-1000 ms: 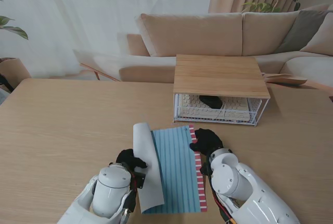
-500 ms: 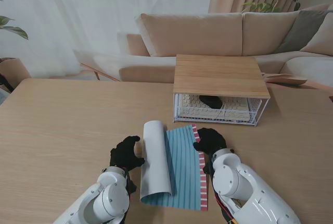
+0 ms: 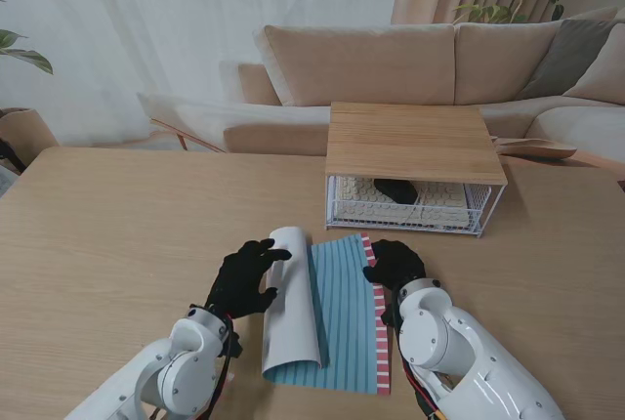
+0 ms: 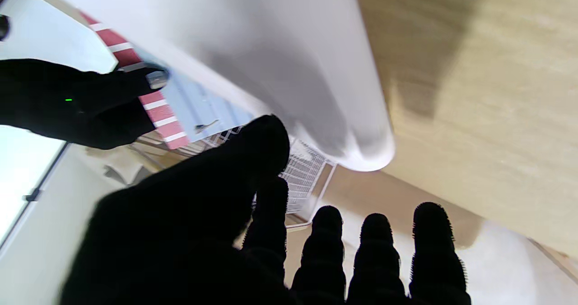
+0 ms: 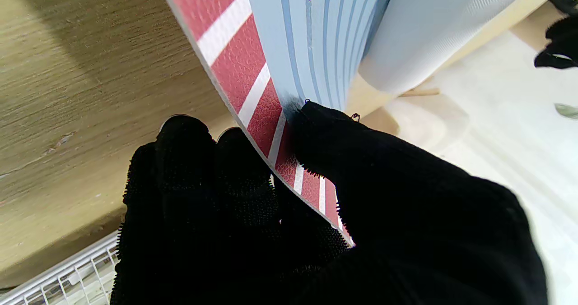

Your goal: Unroll the mouse pad and set up the keyboard and mouse from the tabletop organizer

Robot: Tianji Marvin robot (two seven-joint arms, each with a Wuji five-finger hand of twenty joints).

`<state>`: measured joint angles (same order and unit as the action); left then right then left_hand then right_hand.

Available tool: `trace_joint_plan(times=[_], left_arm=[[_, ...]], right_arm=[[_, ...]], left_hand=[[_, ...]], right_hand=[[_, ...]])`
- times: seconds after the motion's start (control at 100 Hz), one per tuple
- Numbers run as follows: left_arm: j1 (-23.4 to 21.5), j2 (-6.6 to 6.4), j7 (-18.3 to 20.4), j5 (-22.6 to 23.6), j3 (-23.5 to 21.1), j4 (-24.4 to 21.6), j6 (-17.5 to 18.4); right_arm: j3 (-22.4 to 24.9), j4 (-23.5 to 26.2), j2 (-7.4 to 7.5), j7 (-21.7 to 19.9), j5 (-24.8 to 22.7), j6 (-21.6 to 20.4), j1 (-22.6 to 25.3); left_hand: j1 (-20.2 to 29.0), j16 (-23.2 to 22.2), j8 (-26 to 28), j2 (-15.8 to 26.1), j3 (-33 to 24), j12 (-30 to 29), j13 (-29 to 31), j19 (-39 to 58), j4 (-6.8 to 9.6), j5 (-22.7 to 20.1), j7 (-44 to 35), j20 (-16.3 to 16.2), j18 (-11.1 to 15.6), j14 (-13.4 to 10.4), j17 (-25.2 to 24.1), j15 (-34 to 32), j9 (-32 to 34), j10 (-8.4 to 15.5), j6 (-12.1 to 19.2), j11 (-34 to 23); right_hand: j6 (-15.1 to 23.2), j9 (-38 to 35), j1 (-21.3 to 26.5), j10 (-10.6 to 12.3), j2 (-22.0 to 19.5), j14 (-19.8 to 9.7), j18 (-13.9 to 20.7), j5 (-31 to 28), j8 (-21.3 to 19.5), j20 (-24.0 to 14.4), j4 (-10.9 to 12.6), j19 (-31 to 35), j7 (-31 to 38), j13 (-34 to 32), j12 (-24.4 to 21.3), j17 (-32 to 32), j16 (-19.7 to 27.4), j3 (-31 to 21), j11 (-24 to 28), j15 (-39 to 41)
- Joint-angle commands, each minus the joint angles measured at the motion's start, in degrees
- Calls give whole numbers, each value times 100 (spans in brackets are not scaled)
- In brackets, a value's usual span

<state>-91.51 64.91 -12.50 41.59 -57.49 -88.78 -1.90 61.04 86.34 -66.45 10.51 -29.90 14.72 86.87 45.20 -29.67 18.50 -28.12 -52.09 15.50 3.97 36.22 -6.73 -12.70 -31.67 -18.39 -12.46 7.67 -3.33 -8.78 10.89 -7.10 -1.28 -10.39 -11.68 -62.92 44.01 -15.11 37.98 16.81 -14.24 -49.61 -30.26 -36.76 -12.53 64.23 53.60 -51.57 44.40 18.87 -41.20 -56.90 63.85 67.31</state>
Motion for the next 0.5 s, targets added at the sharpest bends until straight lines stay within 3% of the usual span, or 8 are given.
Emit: trace_joint_plan(times=[0.0,0.14,0.31,0.4,0.49], left_arm=[[23,-40,64,46,-19,-86,73],[178,-100,117,198,13,81,656],[379,-132,177,252,150,203,1104],[537,-185,473,247,233,224,1303],[774,-267,895,277,358,300,1493]], right_arm=[[-8,7,-53,-24,13,54,22],[-2,9,-61,1,32,63,32],[-5,6,-64,9,39,60,32],[-4,3,-63,6,39,58,30],[-3,9,-61,1,37,61,32]], left_hand=[[97,89,95,209,93,-241,-33,82,155,-97,-62,-37,109,-177,-21,-100,63,248,226,-229],[62,238,115,409,321,-263,7,89,132,-117,-67,-34,130,-298,-40,-157,70,384,329,-371],[-145,328,111,1144,1084,-127,71,-171,120,-217,-52,97,235,-475,-6,-267,126,476,336,-646],[-276,380,98,1304,1273,267,213,-69,134,-542,4,37,213,-509,-12,-757,149,518,331,-1351],[-427,651,96,1399,1363,424,278,-87,160,-950,61,47,113,-500,-27,-1134,141,501,275,-1633]], right_hand=[[35,-45,355,-566,-103,-165,-8,-6,-159,48,115,294,293,-69,53,-27,-75,-343,217,124],[43,-29,353,-567,-115,-163,9,1,-157,54,111,294,291,-55,54,-43,-74,-334,209,123],[41,-22,357,-568,-124,-161,10,2,-158,56,113,303,292,-56,60,-41,-74,-330,211,125],[38,-26,364,-570,-118,-158,3,3,-159,58,114,307,293,-53,62,-41,-73,-331,211,124],[25,-34,363,-580,-108,-148,-9,-2,-161,59,112,314,297,-64,64,-33,-72,-331,211,127]])
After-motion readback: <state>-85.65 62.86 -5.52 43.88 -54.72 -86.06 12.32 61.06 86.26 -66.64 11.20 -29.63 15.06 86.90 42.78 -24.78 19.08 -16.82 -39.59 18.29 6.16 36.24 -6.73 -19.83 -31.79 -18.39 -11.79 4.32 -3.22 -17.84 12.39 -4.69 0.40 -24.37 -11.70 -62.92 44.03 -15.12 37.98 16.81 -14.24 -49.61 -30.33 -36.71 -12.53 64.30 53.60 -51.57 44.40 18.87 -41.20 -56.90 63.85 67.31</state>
